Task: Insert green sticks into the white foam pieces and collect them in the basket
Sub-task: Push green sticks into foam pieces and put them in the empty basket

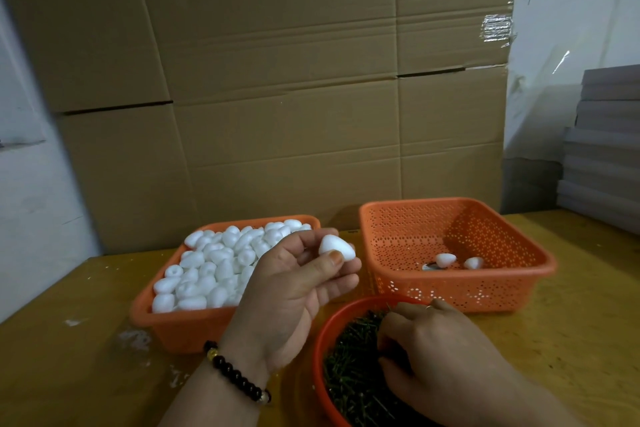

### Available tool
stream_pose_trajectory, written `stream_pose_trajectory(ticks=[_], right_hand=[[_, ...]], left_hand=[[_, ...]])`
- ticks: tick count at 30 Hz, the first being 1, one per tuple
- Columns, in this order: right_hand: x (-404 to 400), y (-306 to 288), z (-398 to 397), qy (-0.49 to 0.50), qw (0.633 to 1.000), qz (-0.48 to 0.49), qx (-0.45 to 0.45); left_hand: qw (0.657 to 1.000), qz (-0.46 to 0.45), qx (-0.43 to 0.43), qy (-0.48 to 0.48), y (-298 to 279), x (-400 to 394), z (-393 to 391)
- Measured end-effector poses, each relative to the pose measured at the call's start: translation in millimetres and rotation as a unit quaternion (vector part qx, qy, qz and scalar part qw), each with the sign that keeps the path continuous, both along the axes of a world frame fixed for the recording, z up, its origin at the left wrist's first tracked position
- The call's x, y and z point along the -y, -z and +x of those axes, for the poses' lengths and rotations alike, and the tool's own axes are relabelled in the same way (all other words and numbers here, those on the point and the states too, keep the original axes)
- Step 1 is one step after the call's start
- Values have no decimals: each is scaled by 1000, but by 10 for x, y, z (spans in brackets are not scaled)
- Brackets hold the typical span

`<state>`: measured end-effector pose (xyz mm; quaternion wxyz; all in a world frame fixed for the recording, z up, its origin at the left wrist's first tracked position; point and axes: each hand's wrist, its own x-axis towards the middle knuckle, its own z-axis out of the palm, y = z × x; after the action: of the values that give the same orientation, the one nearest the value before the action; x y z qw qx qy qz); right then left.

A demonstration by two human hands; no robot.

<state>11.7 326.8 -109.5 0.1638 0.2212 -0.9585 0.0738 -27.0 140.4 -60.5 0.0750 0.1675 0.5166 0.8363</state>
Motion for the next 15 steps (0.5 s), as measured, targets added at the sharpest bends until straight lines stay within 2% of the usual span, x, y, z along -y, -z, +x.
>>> stream_pose_trajectory(ticks=[7, 12, 15], right_hand=[[36, -31, 10, -82, 993, -17, 80], [36, -14, -1, -108, 991, -3, 81], [34, 6, -11, -105, 992, 9, 66]], left_hand=[[992, 71, 74, 79, -44, -41, 62], [985, 83, 120, 95, -52, -78, 93], [975, 119, 156, 104, -43, -93, 85]])
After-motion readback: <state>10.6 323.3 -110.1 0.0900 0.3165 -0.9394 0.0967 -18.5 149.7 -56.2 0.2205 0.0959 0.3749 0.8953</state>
